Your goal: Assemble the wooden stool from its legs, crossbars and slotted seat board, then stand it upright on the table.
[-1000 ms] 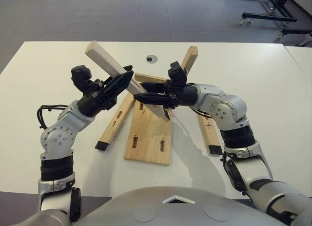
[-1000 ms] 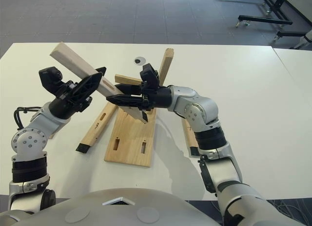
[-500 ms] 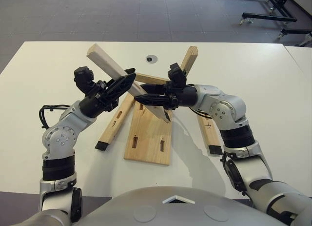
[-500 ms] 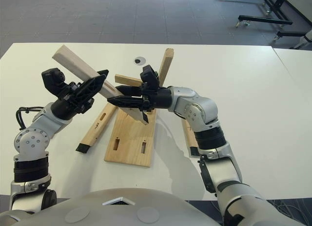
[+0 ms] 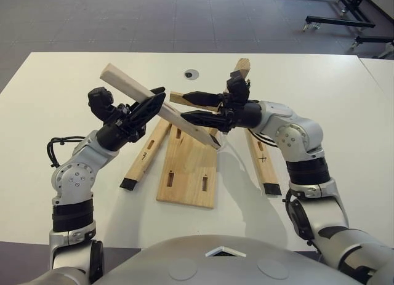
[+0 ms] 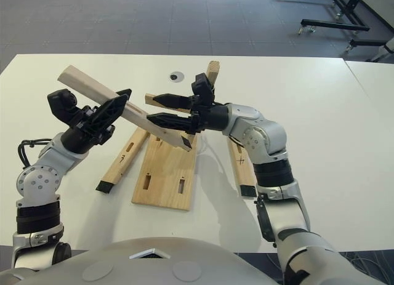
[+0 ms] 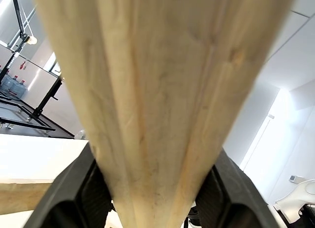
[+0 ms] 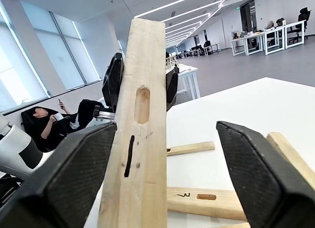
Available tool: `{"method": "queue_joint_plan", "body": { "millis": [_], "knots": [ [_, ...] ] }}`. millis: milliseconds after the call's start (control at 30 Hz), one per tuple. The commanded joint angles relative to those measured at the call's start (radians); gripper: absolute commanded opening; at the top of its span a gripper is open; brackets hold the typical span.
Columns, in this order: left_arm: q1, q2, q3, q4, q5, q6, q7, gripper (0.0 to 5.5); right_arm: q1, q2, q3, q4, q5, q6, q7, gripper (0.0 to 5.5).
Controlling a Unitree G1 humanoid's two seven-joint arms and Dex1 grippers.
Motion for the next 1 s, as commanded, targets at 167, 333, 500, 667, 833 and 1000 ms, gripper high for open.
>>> {"method": "queue_joint_plan", "body": {
  "millis": [167, 333, 500, 667, 833, 1000],
  "knots": [
    [0.044, 0.079, 0.098, -0.043, -0.005, 0.000, -0.006, 2.03, 0.002, -0.125, -0.151, -0.223, 0.209, 0.135, 0.003, 5.07],
    [0.093, 0.201, 0.033, -0.122, 0.259, -0.119, -0.079, 2.03, -0.087, -0.151, -0.292, -0.240, 0.376, 0.151, -0.066, 5.30],
    [-0.022, 0.147, -0.063, 0.075, 0.497, -0.332, -0.087, 2.03, -0.153, -0.146, -0.296, -0.147, 0.287, 0.058, -0.131, 5.30],
    [-0.061, 0.129, -0.104, 0.173, 0.599, -0.473, -0.136, 2.03, -0.196, -0.140, -0.292, -0.051, 0.224, 0.002, -0.148, 5.30],
    [-0.039, 0.192, -0.152, 0.210, 0.681, -0.547, -0.233, 2.03, -0.217, -0.159, -0.291, -0.009, 0.237, 0.028, -0.130, 5.30],
    [-0.057, 0.248, -0.192, 0.253, 0.734, -0.604, -0.302, 2.03, -0.233, -0.171, -0.282, -0.001, 0.245, 0.059, -0.118, 5.30]
  ]
}}
